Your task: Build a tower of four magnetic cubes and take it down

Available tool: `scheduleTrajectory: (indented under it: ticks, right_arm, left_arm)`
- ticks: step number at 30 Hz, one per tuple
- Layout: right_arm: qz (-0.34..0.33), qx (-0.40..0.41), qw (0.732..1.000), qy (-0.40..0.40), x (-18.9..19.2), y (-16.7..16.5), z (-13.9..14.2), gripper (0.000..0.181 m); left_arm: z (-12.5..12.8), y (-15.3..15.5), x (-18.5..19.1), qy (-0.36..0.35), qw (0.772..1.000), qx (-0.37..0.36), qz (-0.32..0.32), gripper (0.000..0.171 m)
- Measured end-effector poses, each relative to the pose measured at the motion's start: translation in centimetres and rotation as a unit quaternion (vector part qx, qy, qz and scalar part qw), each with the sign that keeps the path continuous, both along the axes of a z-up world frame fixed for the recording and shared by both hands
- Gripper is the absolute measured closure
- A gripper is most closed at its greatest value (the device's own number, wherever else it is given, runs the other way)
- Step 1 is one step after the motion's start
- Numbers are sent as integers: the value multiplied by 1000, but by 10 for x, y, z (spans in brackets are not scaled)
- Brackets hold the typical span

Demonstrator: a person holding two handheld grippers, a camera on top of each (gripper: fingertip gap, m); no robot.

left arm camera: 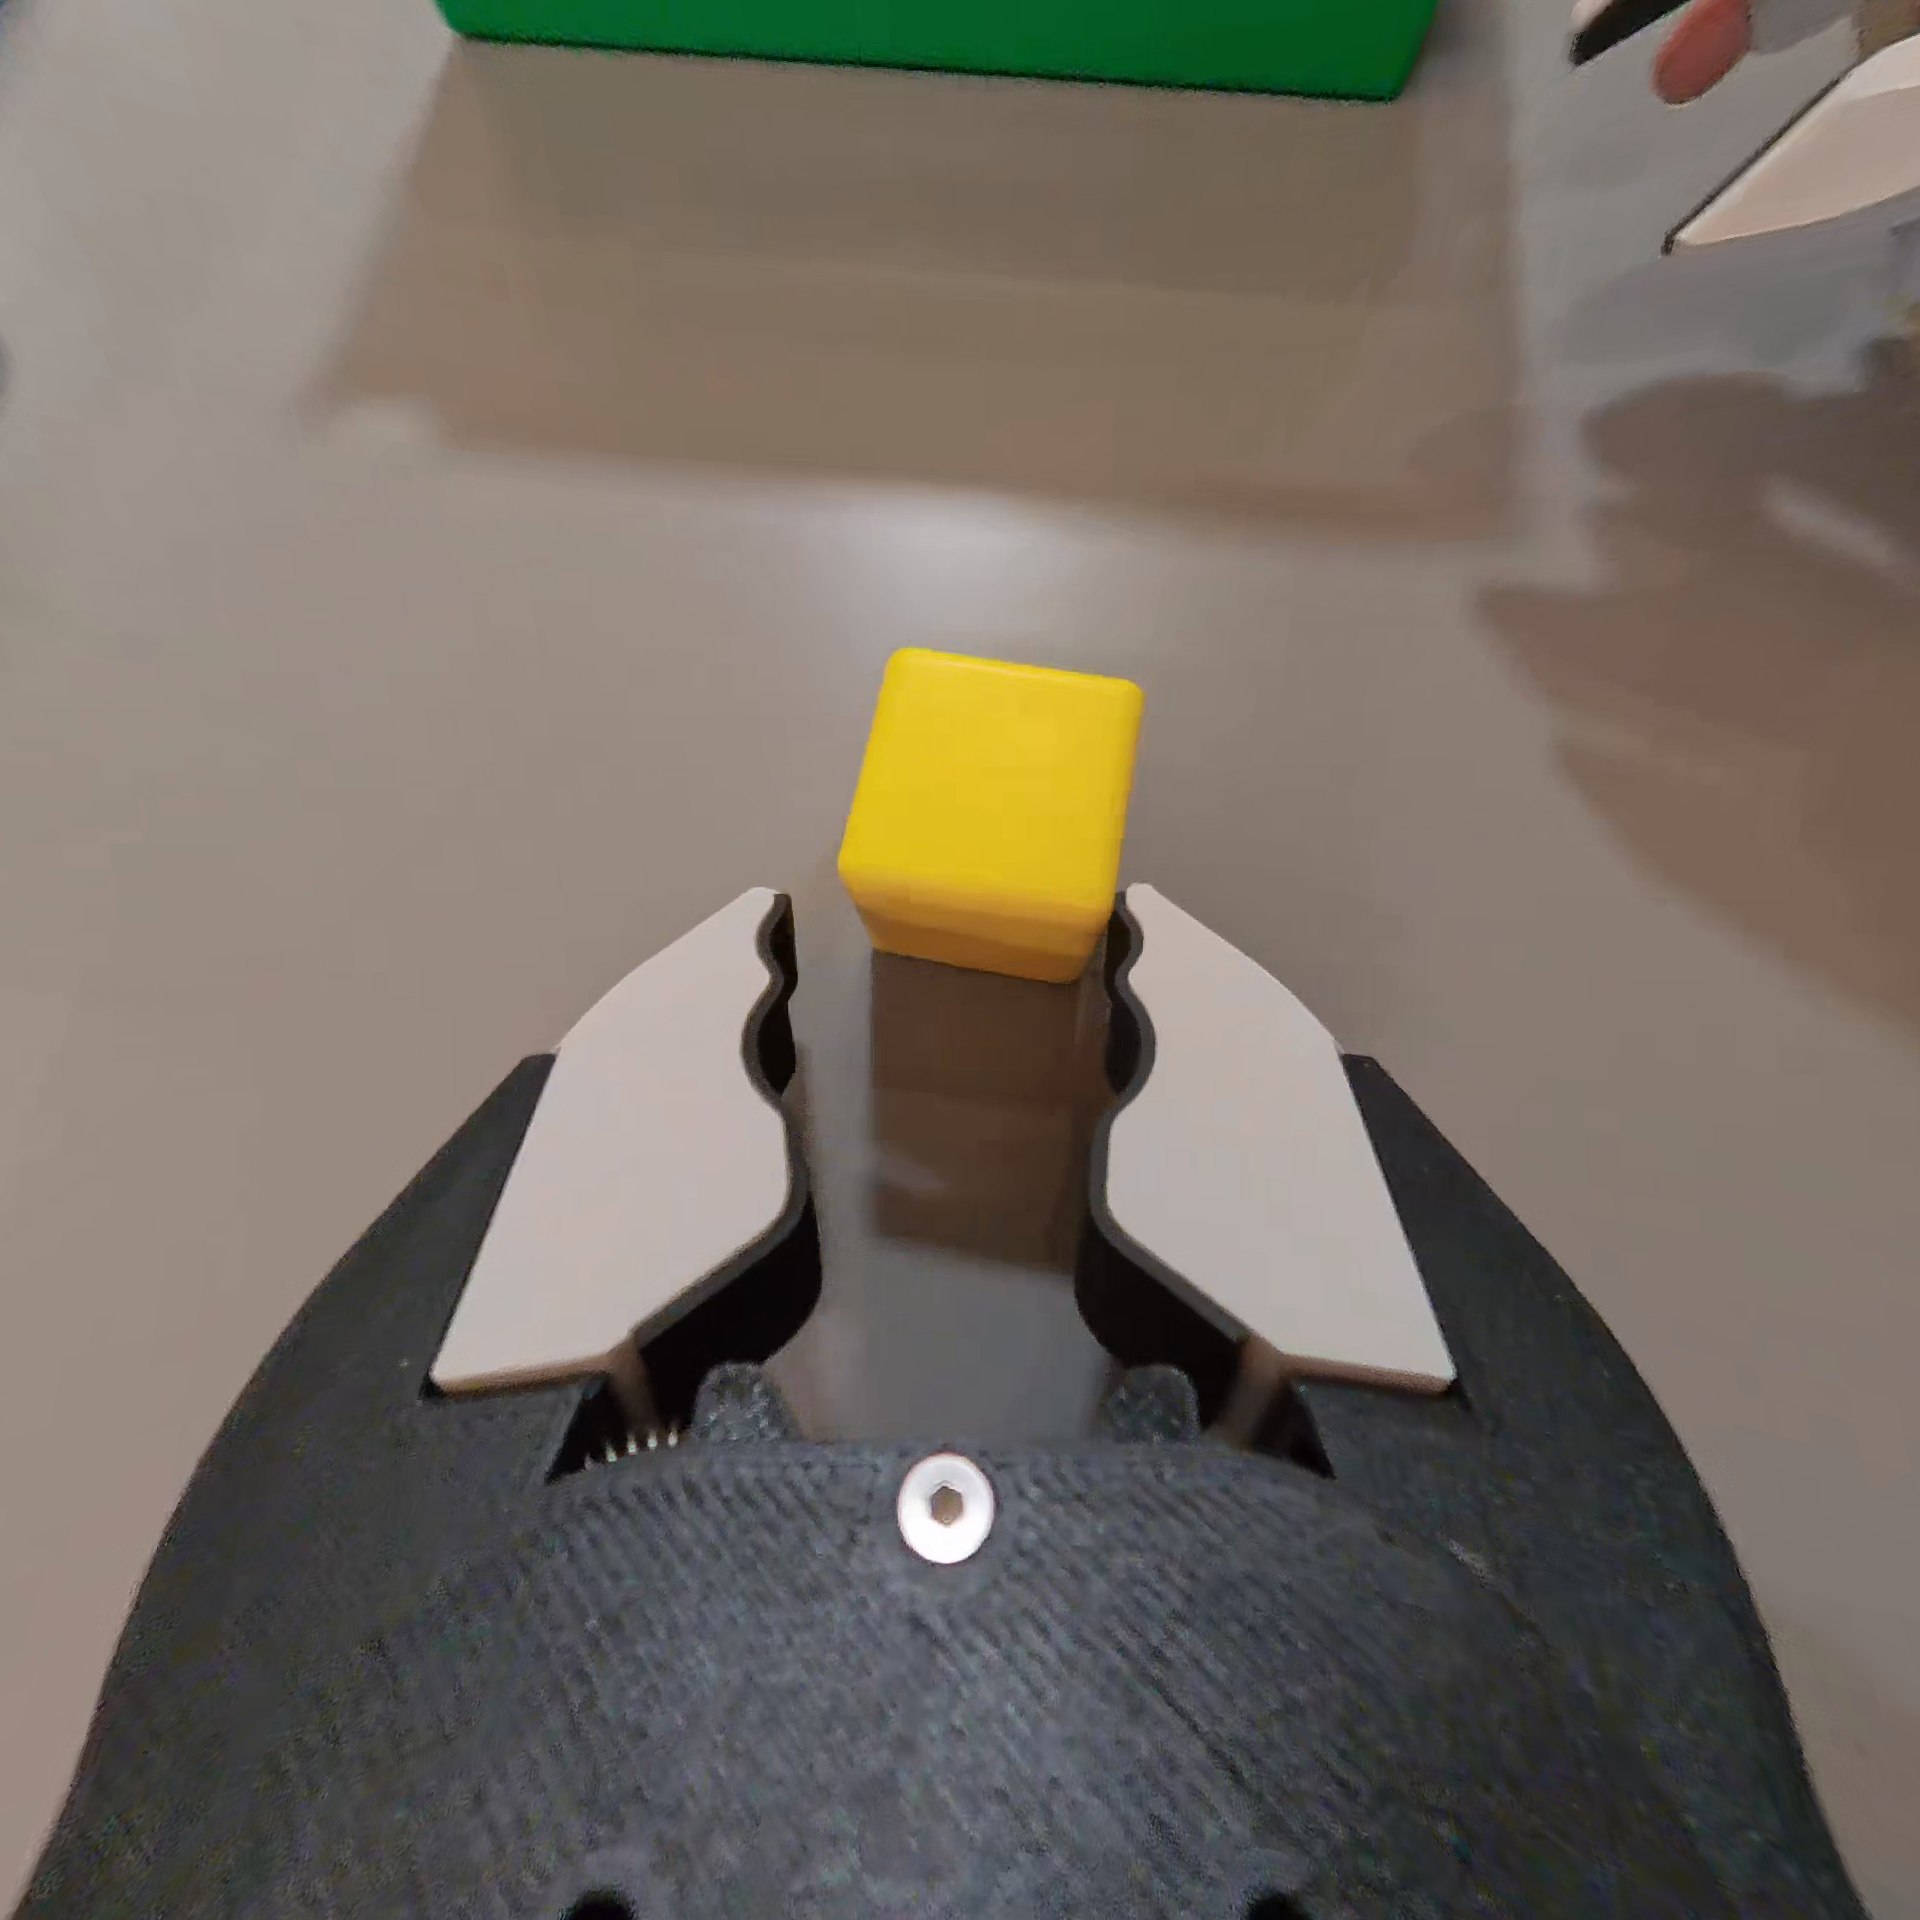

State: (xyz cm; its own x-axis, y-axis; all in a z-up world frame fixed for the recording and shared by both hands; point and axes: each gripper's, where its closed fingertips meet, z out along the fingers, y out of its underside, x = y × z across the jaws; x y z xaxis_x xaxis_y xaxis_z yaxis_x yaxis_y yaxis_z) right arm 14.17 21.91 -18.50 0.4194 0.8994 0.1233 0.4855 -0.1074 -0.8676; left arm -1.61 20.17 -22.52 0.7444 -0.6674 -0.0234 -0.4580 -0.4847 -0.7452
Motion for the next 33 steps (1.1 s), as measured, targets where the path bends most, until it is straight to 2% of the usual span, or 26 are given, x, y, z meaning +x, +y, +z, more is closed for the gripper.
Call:
scheduleTrajectory:
  ticks: [21, 33]
  right_arm:
    - [-1, -27, 1000, -3, 1, -2, -5, 141]
    - [-4, -47, 999, -4, 2, -2, -8, 141]
  left_arm:
    - [-2, -6, 10, 1, 1000, -10, -21, 124]
    - [-6, -6, 11, 17, 1000, -14, -16, 118]
